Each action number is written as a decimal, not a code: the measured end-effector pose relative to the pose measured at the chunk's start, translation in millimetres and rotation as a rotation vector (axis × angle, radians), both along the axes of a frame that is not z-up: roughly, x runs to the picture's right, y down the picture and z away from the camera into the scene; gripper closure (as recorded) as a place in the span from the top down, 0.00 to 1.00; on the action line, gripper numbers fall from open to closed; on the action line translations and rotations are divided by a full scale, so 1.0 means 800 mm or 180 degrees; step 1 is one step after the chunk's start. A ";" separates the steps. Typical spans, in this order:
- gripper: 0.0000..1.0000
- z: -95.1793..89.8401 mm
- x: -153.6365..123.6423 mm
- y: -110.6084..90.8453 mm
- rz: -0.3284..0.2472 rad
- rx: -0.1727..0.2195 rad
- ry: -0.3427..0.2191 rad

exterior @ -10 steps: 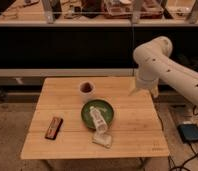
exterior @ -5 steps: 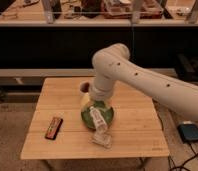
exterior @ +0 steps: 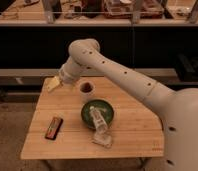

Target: Move the arm in a circular motion

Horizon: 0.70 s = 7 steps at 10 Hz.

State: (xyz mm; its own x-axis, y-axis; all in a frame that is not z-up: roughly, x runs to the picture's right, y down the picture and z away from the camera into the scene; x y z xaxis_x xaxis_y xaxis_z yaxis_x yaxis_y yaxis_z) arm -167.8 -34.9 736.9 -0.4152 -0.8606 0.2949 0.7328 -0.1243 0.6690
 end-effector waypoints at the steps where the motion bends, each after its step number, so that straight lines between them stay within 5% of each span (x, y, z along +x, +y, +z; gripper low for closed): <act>1: 0.70 0.063 0.046 -0.031 0.0006 0.0181 0.0211; 4: 0.70 0.150 0.217 -0.064 0.0056 0.0328 0.0970; 5: 0.70 0.162 0.327 -0.066 0.0148 0.0311 0.1460; 7: 0.70 0.140 0.466 -0.054 0.0371 0.0188 0.2145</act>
State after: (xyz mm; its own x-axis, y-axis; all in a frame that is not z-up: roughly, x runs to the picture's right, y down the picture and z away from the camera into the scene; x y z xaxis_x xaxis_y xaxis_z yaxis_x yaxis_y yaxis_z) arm 204.8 -78.1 848.7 -0.0613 -0.9111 0.4075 0.9975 -0.0416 0.0570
